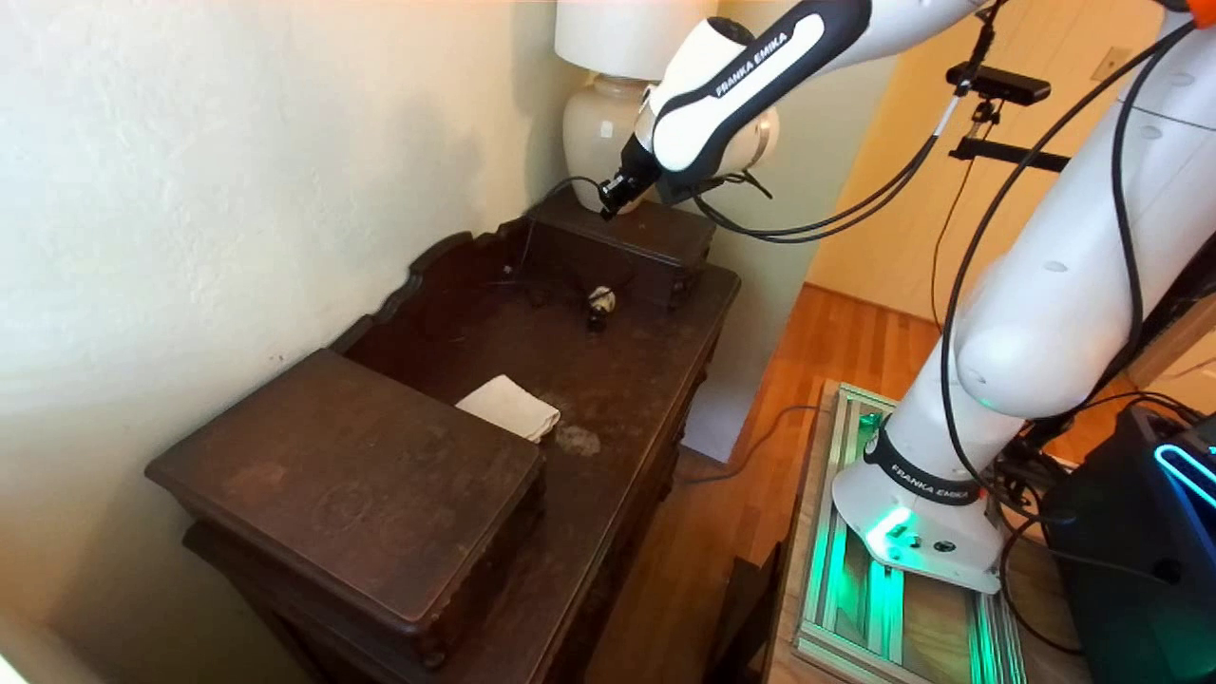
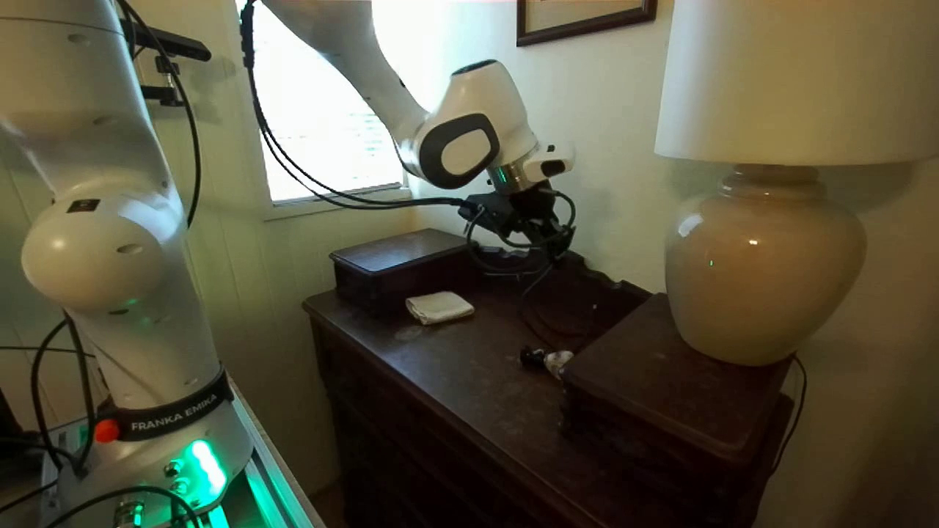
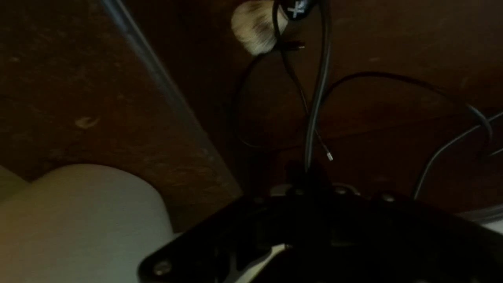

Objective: Move the black cable to the right.

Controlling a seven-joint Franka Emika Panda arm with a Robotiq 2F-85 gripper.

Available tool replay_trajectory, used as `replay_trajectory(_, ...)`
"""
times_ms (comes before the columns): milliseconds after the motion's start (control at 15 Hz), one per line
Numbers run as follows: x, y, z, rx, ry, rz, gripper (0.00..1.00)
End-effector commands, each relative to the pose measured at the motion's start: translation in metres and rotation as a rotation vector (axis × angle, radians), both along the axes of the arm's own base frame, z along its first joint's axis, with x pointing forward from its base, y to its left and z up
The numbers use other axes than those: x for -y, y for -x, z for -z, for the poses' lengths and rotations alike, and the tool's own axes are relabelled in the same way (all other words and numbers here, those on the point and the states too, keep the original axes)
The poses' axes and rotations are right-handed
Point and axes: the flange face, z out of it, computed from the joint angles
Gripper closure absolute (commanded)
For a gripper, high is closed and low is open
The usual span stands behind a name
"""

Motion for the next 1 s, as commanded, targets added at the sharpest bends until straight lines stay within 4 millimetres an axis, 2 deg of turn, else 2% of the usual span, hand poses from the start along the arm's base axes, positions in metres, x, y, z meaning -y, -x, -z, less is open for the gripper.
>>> replay_trajectory(0, 0.040, -0.004, 0.020, -0.019, 0.030, 0.141, 0.99)
replay_trajectory(200, 0.037, -0.019, 0.032, -0.053, 0.039, 0.181, 0.99)
replay_trajectory(467, 0.006, -0.047, 0.046, -0.041, 0.021, 0.129, 0.99)
replay_trajectory(533, 0.002, -0.053, 0.050, -0.050, 0.027, 0.125, 0.69)
replay_trajectory(600, 0.000, -0.059, 0.052, -0.047, 0.033, 0.122, 0.68)
replay_trajectory(733, -0.004, -0.066, 0.053, -0.045, 0.032, 0.117, 0.56)
replay_trajectory(933, -0.011, -0.063, 0.045, -0.075, 0.021, 0.093, 0.35)
